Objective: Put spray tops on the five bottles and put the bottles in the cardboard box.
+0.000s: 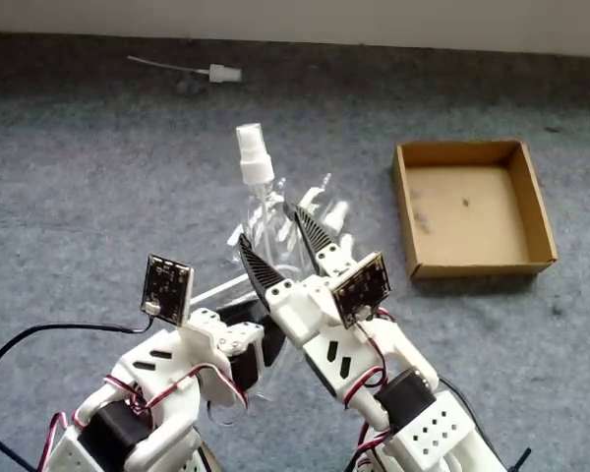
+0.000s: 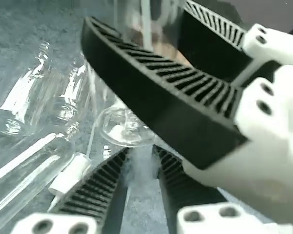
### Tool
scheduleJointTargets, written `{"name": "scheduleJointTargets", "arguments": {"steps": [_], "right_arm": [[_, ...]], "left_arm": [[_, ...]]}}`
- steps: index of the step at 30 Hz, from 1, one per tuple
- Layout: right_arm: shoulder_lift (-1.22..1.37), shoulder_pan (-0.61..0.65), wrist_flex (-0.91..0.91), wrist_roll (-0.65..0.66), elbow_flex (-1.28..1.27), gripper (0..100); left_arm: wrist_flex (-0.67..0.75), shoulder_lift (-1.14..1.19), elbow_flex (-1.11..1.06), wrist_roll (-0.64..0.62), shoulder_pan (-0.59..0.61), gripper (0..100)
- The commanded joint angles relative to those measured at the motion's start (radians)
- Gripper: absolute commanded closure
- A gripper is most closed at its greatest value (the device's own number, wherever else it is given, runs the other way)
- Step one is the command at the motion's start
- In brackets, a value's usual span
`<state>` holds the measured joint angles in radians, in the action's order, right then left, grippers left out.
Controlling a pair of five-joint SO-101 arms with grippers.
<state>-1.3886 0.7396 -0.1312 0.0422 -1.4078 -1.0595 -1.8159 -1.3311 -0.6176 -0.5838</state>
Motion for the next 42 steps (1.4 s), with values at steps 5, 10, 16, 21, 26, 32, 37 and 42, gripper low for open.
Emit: {"name": "scheduleJointTargets", "arguments": {"steps": [5,10,16,21,26,32,37,42], "right_arm": [[-0.007,-0.004,-0.005,-0.008,0.004,88.9],[-0.007,-0.004,-0.007,-0.008,0.004,88.9],[-0.007,-0.004,-0.007,-0.008,0.002,88.9],[-0.007,-0.004,-0.007,-0.003,0.001,88.9],[-0.007,-0.007,-0.007,0.0,-0.004,88.9],[-0.007,-0.039,-0.007,0.0,-0.004,88.9],[-0.007,-0.202,-0.005,0.0,0.004,88.9],[-0.007,-0.461,-0.005,0.0,0.004,88.9]], "left_arm": [[0.253,-0.007,-0.137,0.003,0.088,97],[0.307,-0.007,-0.156,0.002,0.173,97],[0.353,-0.007,-0.159,0.002,0.282,97],[0.353,-0.007,-0.159,0.002,0.285,97],[0.351,-0.007,-0.159,0.002,0.286,97],[0.351,-0.007,-0.159,0.002,0.38,97],[0.348,-0.007,-0.159,0.002,0.414,97],[0.348,-0.007,-0.159,0.002,0.41,97]]}}
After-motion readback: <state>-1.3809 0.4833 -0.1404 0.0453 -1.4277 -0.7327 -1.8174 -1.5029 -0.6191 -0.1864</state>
